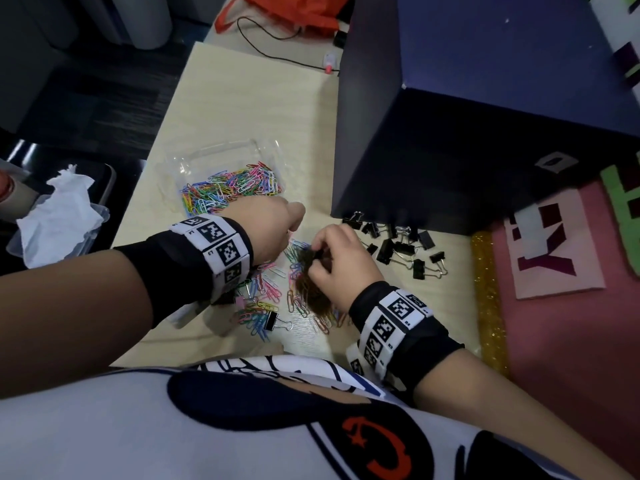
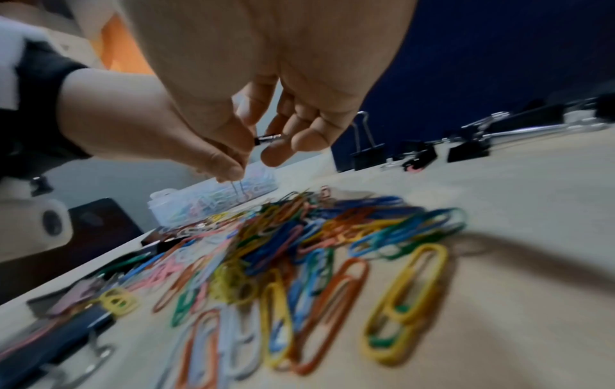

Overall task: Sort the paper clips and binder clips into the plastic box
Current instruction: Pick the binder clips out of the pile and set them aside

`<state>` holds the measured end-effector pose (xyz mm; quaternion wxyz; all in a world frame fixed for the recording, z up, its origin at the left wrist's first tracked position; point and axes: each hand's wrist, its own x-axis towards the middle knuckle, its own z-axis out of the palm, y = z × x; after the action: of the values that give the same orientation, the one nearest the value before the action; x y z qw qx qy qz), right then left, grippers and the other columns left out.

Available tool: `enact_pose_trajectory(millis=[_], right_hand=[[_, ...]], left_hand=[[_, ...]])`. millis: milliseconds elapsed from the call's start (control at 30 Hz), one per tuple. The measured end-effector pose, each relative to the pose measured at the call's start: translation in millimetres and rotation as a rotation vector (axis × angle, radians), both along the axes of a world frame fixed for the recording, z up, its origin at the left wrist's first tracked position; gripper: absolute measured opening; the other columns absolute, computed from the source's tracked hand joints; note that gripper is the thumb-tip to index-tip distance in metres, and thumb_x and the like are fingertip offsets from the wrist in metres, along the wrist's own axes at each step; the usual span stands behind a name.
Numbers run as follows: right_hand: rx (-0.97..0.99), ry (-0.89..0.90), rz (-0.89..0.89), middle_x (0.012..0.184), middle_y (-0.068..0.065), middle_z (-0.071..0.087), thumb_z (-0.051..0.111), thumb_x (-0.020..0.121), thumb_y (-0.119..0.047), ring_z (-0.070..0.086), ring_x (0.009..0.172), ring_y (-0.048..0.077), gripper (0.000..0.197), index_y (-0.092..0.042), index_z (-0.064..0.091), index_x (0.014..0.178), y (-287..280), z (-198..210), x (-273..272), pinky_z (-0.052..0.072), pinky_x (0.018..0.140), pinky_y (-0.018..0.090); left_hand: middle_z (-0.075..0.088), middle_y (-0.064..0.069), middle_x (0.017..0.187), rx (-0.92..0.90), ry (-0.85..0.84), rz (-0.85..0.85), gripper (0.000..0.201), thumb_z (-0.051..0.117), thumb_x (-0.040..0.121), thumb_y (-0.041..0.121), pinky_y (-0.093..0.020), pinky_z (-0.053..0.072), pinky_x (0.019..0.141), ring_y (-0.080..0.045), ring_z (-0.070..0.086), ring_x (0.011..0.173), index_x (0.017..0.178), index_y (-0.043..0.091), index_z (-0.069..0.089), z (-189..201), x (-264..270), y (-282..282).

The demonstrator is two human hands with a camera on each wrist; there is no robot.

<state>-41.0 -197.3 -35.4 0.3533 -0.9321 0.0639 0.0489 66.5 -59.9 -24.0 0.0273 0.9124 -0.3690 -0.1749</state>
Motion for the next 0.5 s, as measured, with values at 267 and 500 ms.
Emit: enact_pose_trajectory(millis=[267, 500], right_hand=[[-0.121, 0.043, -0.428, 0.124, 0.005, 0.047, 0.053, 0.091, -0.016, 0.054, 0.104, 0.019, 0.022, -0.016, 0.06, 0.112, -64.1, -2.4, -1.2, 0.036, 0.086, 0.019], [-0.452, 0.327, -0.173, 0.129, 0.004, 0.046, 0.054, 0.091, -0.035, 0.041, 0.122, 0.026, 0.039, -0.026, 0.053, 0.129, -79.1, -5.3, -7.9, 0.039, 0.098, 0.037]], left_hand=[[0.063, -0.01, 0.112, -0.182, 0.087, 0.065, 0.027, 0.055, 0.091, 0.019, -0.035, 0.046, 0.084, -0.031, 0.058, 0.104, 0.118, 0.019, 0.054, 6.8, -14.6, -50.1], [0.054, -0.007, 0.124, -0.215, 0.193, 0.104, 0.036, 0.052, 0.09, 0.012, -0.03, 0.046, 0.087, -0.025, 0.058, 0.106, 0.125, 0.02, 0.054, -2.8, -22.6, -63.9]])
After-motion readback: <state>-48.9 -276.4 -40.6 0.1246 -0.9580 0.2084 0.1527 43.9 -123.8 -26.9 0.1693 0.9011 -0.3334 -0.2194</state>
